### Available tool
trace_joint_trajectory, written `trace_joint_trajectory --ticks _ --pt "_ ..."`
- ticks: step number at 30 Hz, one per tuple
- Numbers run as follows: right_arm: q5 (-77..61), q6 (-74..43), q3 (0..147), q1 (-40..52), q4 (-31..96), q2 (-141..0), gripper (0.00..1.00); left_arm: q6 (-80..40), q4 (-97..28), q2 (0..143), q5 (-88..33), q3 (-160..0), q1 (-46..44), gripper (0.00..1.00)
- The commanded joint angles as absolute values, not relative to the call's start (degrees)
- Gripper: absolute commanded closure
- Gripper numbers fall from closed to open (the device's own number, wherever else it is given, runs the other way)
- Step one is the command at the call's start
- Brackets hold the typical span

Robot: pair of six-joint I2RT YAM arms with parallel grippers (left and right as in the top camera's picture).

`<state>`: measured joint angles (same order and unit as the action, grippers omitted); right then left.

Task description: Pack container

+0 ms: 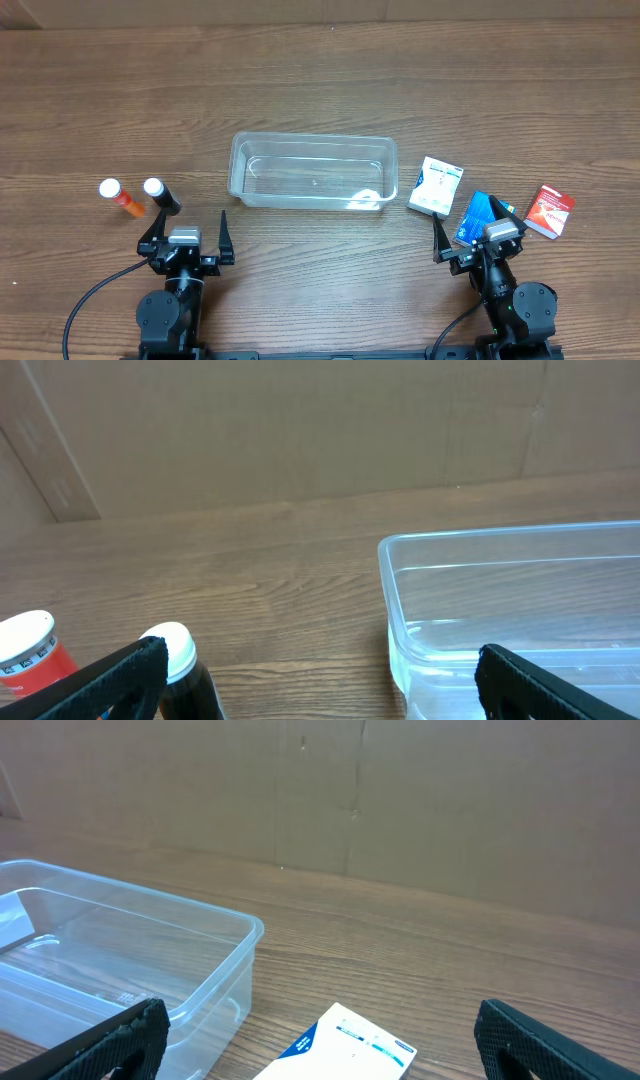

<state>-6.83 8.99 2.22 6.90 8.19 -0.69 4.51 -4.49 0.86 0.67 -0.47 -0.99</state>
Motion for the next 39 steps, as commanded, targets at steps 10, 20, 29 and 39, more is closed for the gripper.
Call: trace_joint_trajectory --ticks 10,20,29,39 --pt "-6.5 8.8 2.1 7.2 7.8 -0.3 0.00 5.1 -4.4 0.3 0.0 -0.3 -0.4 0.00" --pt "-6.5 8.8 2.1 7.2 7.8 -0.3 0.00 5.1 -4.4 0.3 0.0 -0.3 -0.4 0.00" --pt "-7.2 8.8 2.1 7.2 7.8 -0.3 0.00 5.1 -4.4 0.3 0.0 -0.3 -0.4 0.00" --pt "-6.0 -4.0 10.5 7.2 11.6 -6.7 0.00 -11.4 -15.2 1.1 0.7 -13.4 -0.4 0.00"
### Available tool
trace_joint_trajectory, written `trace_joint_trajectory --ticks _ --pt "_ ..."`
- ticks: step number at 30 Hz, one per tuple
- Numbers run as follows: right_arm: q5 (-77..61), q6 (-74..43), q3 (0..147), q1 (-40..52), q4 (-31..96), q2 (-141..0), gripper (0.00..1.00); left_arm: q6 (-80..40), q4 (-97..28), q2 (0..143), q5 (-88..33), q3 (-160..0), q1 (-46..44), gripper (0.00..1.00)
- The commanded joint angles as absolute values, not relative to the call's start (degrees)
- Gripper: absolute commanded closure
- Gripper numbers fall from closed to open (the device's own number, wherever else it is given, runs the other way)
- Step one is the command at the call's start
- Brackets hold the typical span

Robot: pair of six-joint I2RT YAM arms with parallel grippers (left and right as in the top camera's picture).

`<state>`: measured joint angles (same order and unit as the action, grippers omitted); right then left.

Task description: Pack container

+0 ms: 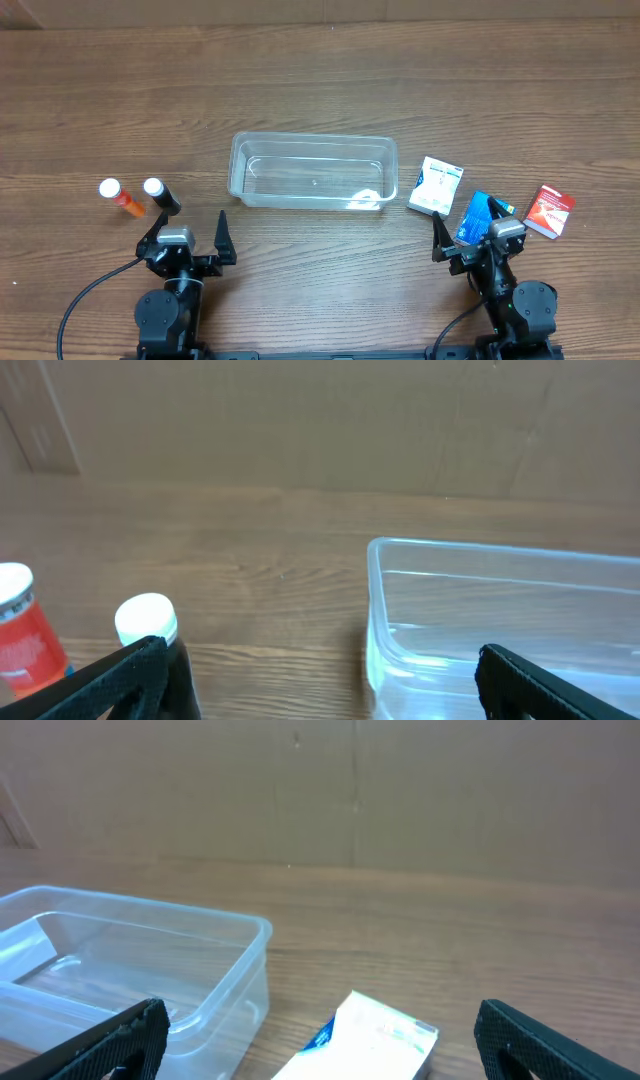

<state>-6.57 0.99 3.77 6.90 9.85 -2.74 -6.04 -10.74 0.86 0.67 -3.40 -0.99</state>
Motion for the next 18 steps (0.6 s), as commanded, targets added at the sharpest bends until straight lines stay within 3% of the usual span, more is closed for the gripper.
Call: trace_joint_trajectory --ticks 1,4,11,14,18 --pt "-6.2 -5.8 13.9 7.2 13.5 -9.6 0.00 -12.5 -18.1 2.4 2.1 -17.7 -0.4 0.00" --pt "-6.3 -7.3 27.4 7.2 21.8 -21.5 0.00 -12.9 -29.4 9.5 5.8 -31.2 -0.4 0.00" --pt "-6.4 -7.3 64.9 7.2 52.2 -57.1 0.00 -12.9 -61.9 43.0 7.2 -67.4 -0.4 0.00" --pt "-5.8 -7.0 71.1 7.2 60.0 -65.5 0.00 -12.8 -74.1 53.6 5.9 -75.4 -0.4 0.00" --pt "-5.9 -7.1 71.1 7.1 60.0 -69.1 0.00 -14.7 -73.8 61.2 6.5 -76.4 2.0 0.00"
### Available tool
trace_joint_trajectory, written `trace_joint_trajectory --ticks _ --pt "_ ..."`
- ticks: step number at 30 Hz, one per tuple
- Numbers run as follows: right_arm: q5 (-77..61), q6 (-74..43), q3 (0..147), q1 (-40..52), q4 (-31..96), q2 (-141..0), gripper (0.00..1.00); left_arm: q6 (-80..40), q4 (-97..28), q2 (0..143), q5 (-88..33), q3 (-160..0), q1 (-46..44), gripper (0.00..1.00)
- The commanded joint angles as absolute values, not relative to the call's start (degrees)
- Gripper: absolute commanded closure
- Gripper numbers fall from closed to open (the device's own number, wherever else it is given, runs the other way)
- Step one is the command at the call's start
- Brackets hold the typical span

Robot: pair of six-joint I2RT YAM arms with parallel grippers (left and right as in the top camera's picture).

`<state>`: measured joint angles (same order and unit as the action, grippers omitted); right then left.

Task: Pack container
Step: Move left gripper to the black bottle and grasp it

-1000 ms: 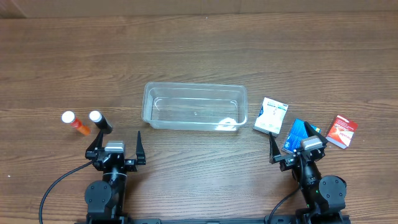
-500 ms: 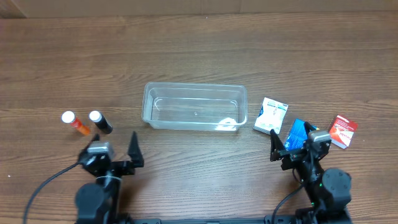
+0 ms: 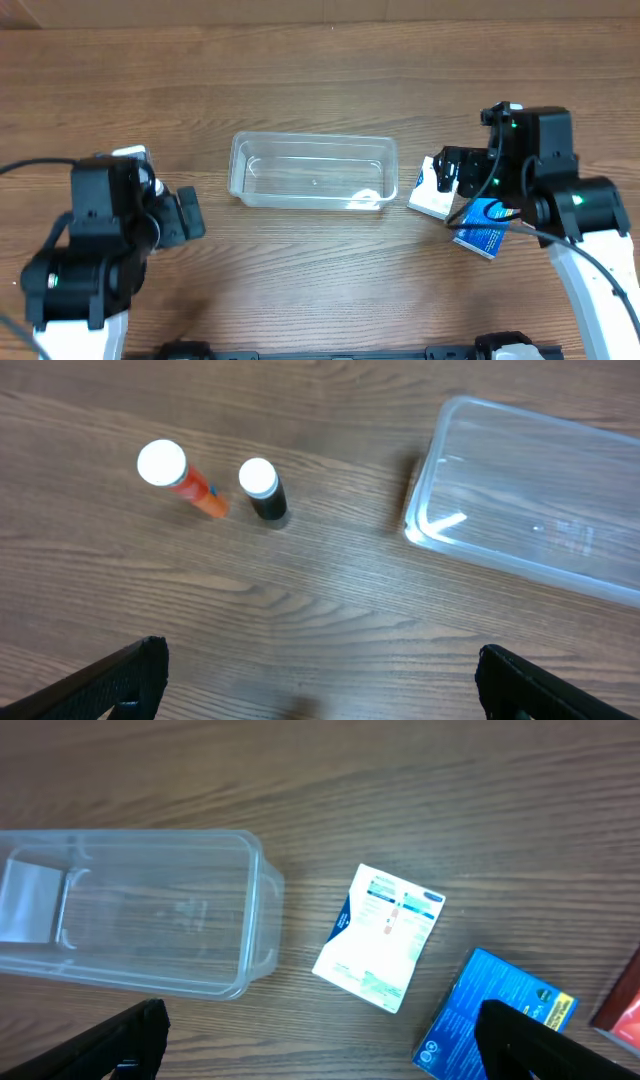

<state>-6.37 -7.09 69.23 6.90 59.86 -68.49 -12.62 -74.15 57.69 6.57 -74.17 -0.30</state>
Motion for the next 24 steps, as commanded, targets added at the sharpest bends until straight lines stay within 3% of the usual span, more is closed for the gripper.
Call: trace_joint_trajectory --ticks 1,11,24 --pt "-5.9 -7.1 71.1 7.1 60.0 -69.1 0.00 -14.6 -73.6 64.0 6.4 -77.3 4.3 0.00" --pt "-5.9 -7.1 71.1 7.1 60.4 -69.1 0.00 -13.3 -66.0 90.9 5.9 -78.3 9.9 0.00" --pt "-5.9 -7.1 71.1 7.1 60.8 -69.1 0.00 -12.8 -60.5 100.6 6.0 -78.2 10.2 0.02"
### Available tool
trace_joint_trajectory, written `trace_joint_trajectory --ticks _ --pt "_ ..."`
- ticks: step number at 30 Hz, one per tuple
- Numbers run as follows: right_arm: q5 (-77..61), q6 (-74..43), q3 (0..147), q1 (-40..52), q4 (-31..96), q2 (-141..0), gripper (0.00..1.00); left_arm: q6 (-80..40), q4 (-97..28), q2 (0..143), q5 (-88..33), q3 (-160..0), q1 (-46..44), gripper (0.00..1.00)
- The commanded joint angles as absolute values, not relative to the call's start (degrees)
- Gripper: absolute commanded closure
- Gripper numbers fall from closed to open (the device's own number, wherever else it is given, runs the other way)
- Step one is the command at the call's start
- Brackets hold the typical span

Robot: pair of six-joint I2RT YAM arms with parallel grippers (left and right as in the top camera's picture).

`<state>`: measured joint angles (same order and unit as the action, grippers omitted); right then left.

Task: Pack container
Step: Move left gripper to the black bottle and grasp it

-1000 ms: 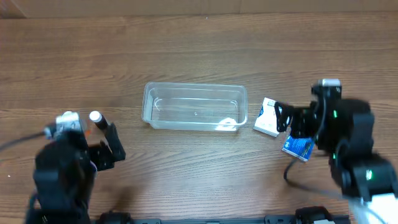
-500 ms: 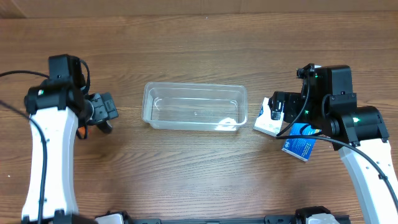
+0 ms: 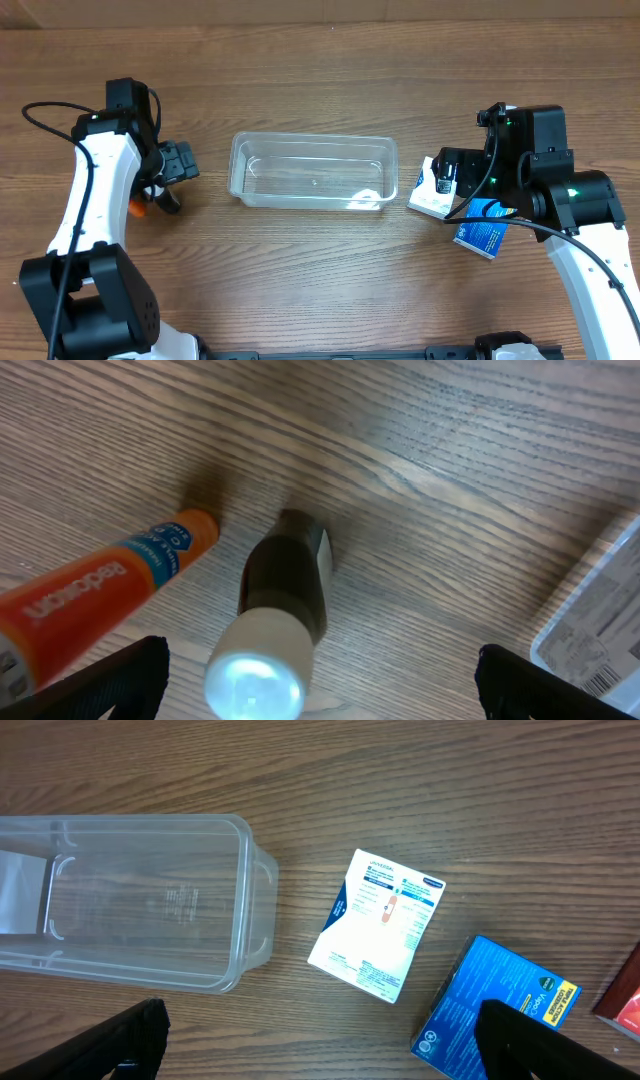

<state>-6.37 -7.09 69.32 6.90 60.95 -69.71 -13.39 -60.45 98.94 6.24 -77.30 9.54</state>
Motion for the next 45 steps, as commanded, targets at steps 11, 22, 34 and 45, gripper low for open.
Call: trace_joint_trajectory --ticks 11,22,34,45 --pt "-5.9 -7.1 71.1 7.1 60.9 -69.1 0.00 -12.8 -63.0 102.4 6.2 -78.1 10.2 0.36" --pt "-5.9 -7.1 71.1 7.1 61.3 -69.1 0.00 -13.5 -64.3 102.4 8.2 -78.1 10.2 0.56" --pt "-5.9 -7.1 71.1 7.1 61.4 -69.1 0.00 -14.0 -61.8 102.4 9.5 -78.1 10.4 0.64" --pt "-5.9 -7.1 71.1 7.1 61.4 -69.1 0.00 -15.5 -66.1 99.2 5.2 -83.0 8.1 0.96"
